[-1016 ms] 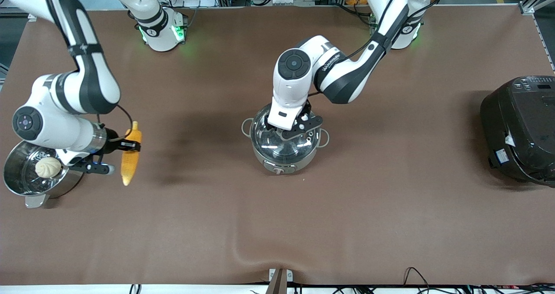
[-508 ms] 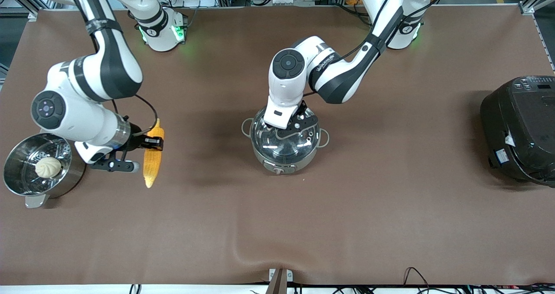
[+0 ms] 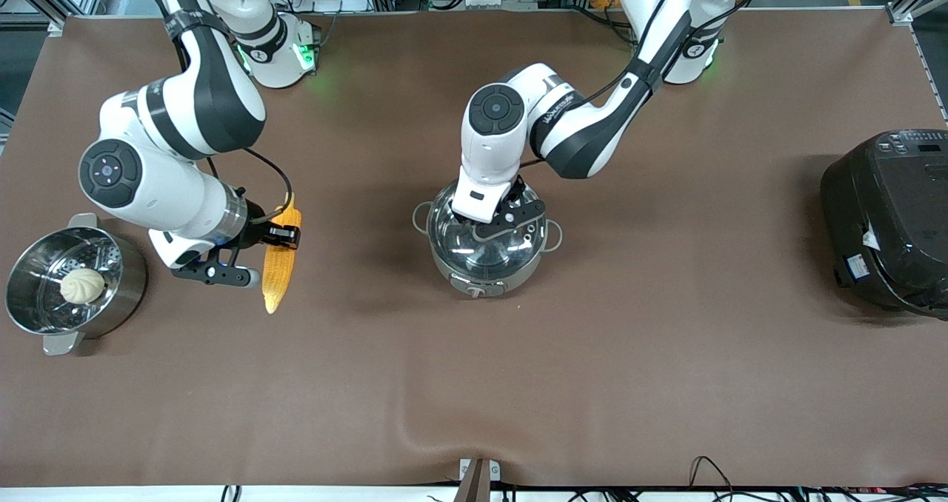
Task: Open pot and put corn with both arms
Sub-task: 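Lift the corn with the right gripper while the left gripper holds the lid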
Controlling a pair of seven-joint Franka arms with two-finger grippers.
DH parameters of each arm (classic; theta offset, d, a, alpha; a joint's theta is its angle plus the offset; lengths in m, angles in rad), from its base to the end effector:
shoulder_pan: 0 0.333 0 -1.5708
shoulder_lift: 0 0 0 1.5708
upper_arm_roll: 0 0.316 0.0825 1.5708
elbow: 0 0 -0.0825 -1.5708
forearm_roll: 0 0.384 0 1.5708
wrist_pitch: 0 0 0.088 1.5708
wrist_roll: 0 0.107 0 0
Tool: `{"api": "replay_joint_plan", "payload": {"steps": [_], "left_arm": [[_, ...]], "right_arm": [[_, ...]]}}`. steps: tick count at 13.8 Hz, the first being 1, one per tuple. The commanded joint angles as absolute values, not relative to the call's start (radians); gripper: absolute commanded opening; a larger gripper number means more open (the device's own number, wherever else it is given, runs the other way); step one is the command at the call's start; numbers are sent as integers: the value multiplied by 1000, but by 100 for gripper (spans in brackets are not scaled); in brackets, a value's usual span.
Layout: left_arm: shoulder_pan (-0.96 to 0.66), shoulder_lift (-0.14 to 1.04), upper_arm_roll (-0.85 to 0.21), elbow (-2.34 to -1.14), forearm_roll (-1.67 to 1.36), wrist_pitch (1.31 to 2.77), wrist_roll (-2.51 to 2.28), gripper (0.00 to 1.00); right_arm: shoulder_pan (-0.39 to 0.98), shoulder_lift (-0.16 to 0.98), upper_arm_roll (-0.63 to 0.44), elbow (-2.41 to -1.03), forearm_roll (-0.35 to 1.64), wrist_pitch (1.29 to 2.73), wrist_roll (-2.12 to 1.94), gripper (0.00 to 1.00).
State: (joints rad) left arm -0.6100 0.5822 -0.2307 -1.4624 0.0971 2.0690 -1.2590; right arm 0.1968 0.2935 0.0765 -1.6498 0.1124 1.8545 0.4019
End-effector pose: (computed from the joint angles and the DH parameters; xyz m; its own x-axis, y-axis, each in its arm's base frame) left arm 0.5000 -0.5077 0.3531 0.9160 0.4005 -0.0248 0.4013 -0.9146 0.0502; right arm 0.6115 0.1760 0.4355 0.9783 -0.1596 -0.1325 -0.1712 -0.9819 -0.0811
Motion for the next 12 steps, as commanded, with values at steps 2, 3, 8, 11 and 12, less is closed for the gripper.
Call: {"api": "replay_joint_plan", "payload": {"steps": [2,3,8,11,12], "left_arm": [[-614,595,-229,-1442,132,2083,-1267,57],[-614,595,-229,-1442,141,2083,-1267,56],[-614,600,-229,-1442,160,2083,-1267,39],[-617,603,-229,-1445,160,2082,-1270,22],[-617,603,-229,-1445,160,2083,-1270,10]], "right_arm": [[221,299,74,-1594,117,1798,456,13],[219,298,72,-1579,117,1757,451,13],[216,262,69,-1566,120,1683,443,13],[215,262,69,-1566,123,1683,443,14],[215,264,69,-1566,124,1683,445,14]]}}
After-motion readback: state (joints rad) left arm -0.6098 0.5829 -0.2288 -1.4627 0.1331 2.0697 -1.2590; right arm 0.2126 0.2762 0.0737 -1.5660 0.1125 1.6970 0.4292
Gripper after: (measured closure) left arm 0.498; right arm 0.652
